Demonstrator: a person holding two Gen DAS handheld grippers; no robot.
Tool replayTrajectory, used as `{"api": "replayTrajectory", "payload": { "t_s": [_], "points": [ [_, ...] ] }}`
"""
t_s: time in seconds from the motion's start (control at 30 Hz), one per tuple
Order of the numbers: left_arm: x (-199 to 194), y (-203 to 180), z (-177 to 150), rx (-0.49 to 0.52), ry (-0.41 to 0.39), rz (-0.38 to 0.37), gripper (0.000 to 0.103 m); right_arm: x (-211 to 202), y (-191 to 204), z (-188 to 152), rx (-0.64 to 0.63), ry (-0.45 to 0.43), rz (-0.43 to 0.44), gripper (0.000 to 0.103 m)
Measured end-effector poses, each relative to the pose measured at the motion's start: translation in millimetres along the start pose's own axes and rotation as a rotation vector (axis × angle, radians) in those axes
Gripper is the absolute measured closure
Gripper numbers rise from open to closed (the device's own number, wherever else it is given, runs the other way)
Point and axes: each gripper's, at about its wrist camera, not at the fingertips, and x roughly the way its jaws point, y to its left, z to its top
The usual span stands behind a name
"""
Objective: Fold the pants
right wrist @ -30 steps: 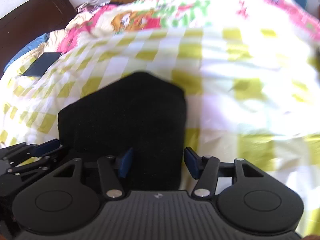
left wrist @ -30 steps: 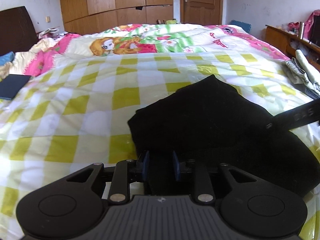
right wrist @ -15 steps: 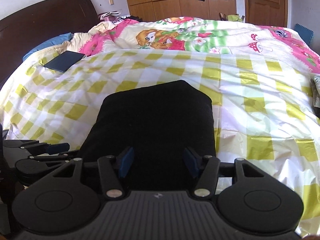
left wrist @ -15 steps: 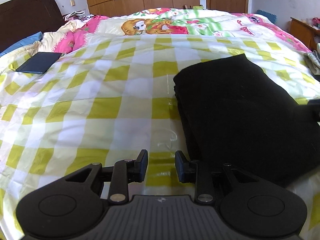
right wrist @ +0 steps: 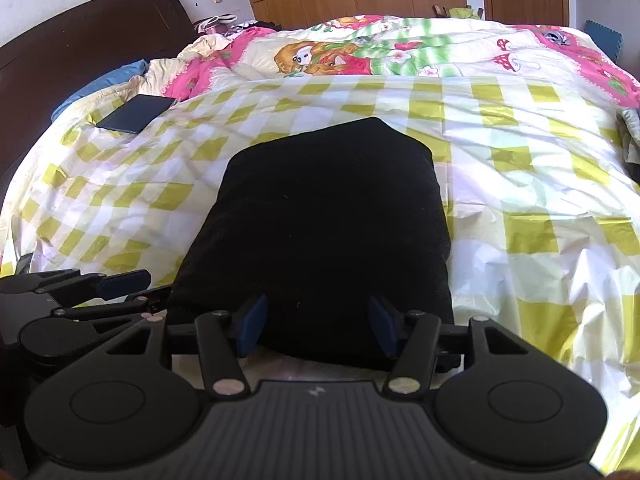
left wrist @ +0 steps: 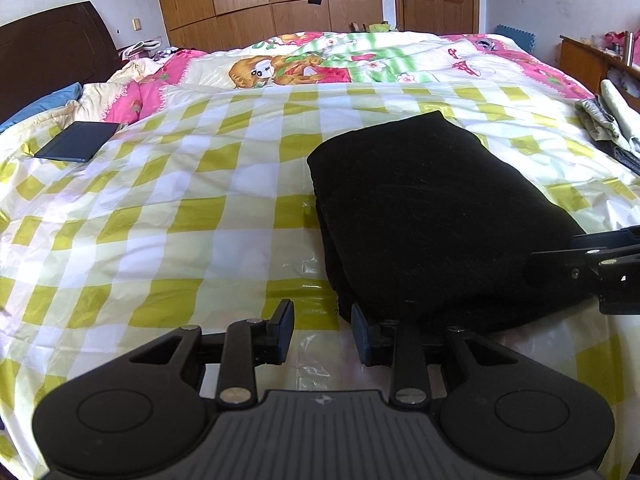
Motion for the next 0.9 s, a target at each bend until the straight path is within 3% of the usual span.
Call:
{"api": "replayTrajectory", "payload": {
  "t_s": [0.23,0.43,0.6,0.73,0.9],
  "points": [
    [-13,-3,-5,-0.004,-0.030,0.014,0.052,-10,4,-10,0.010,-0.007,0.011,0.045],
    [-22,-11,-7,0.009,-0.072,0.025,0.037,-19,3,-16,0.022,-0.016,0.013,0.045],
    [-29,-16,-9,0.022,-0.094,0.048,0.031,-28,2,-22,0.034,-0.028,0.010,0.045],
    [-34,-17,-13,0.021,-0.102,0.064,0.011,-33,3,-30,0.033,-0.037,-0.003,0.045],
    [-39,-18,-23,-0.003,-0.100,0.038,0.000,-37,2,-40,0.045,-0.037,-0.010,0.045]
  ]
}}
